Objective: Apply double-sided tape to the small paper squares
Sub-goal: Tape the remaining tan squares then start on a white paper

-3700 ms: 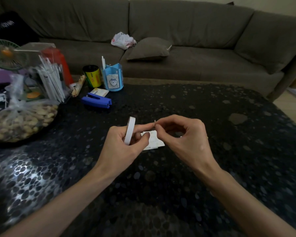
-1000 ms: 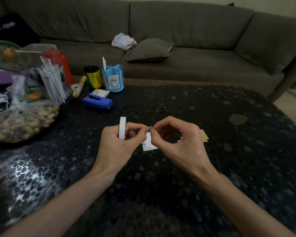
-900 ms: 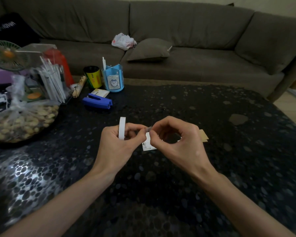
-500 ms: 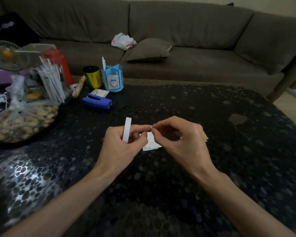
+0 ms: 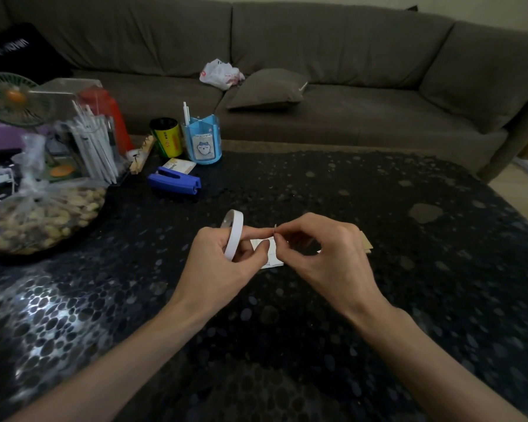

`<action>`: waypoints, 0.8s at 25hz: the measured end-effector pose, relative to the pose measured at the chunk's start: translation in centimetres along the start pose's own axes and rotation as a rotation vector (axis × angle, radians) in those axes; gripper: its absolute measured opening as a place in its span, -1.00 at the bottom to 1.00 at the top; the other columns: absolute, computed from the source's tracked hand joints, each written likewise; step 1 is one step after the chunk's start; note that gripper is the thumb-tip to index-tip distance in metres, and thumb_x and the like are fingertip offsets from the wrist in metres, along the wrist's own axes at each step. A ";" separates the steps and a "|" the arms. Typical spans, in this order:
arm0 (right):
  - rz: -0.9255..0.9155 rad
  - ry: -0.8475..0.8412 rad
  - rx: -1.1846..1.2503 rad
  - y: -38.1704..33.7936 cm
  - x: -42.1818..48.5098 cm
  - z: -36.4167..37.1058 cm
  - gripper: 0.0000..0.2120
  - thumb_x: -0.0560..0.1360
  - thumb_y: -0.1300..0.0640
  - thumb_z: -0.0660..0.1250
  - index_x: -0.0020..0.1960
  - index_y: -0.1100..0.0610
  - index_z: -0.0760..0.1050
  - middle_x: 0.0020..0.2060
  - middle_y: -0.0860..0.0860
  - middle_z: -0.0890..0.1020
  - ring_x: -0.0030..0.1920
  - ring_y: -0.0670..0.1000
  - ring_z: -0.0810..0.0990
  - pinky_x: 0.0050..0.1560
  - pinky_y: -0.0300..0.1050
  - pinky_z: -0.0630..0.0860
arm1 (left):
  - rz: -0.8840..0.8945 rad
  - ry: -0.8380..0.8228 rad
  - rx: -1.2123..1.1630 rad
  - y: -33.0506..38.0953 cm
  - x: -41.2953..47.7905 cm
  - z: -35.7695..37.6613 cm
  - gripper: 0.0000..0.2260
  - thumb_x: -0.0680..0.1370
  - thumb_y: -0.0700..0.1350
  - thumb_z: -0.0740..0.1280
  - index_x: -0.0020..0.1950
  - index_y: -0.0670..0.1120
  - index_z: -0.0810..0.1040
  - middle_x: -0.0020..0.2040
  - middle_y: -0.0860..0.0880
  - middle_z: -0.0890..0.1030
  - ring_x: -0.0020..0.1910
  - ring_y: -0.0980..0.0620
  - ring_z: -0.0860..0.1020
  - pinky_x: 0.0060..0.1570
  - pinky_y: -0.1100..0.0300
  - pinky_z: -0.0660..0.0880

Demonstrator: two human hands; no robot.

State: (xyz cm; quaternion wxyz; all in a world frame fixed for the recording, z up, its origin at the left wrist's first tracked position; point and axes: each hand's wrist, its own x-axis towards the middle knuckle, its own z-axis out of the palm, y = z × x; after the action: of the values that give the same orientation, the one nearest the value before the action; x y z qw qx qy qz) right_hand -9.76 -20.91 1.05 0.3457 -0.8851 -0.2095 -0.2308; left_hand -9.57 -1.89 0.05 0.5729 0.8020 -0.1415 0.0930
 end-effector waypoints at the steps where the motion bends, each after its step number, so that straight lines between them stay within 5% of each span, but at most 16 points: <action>1: 0.008 0.004 0.010 0.0 0.0 0.0 -0.87 0.53 0.07 0.46 0.06 0.04 0.71 -0.11 -0.13 0.71 -0.13 -0.17 0.67 -0.08 -0.19 0.65 | 0.003 0.000 0.004 0.0 0.0 0.0 -0.80 0.54 -0.24 0.48 0.11 -0.01 0.75 -0.40 -0.03 0.60 -0.43 0.12 0.50 -0.30 0.36 0.48; 6: 0.038 0.020 0.034 -0.3 0.0 0.0 -0.92 0.50 0.11 0.49 0.00 0.03 0.69 -0.16 -0.15 0.69 -0.15 -0.16 0.66 -0.10 -0.20 0.64 | -0.003 -0.013 -0.011 0.0 0.0 0.0 -0.80 0.55 -0.23 0.47 0.12 -0.01 0.75 -0.39 -0.06 0.61 -0.42 0.05 0.52 -0.30 0.32 0.50; 13: 0.180 -0.001 0.197 -0.5 0.2 -0.1 -0.93 0.47 0.14 0.55 -0.07 0.02 0.70 -0.23 -0.16 0.70 -0.13 -0.13 0.70 -0.11 -0.23 0.63 | -0.031 -0.014 -0.094 0.2 0.1 0.0 -0.86 0.54 -0.21 0.49 0.00 0.02 0.77 -0.32 -0.28 0.61 -0.29 -0.34 0.53 -0.23 -0.03 0.54; 20: 0.305 -0.031 0.409 -0.5 0.6 -0.1 -0.91 0.46 0.21 0.55 -0.12 0.04 0.71 -0.23 -0.11 0.73 -0.16 -0.09 0.72 -0.11 -0.24 0.63 | -0.082 -0.016 -0.174 0.5 0.1 -0.1 -0.91 0.52 -0.14 0.52 -0.03 0.04 0.78 -0.27 -0.34 0.62 -0.21 -0.43 0.56 -0.11 -0.13 0.58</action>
State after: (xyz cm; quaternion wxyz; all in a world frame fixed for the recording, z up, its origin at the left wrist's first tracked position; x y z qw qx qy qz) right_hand -9.61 -20.50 1.72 0.5452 -0.8215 -0.1211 -0.1151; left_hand -9.63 -1.94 0.61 0.6425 0.7551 -0.1206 0.0505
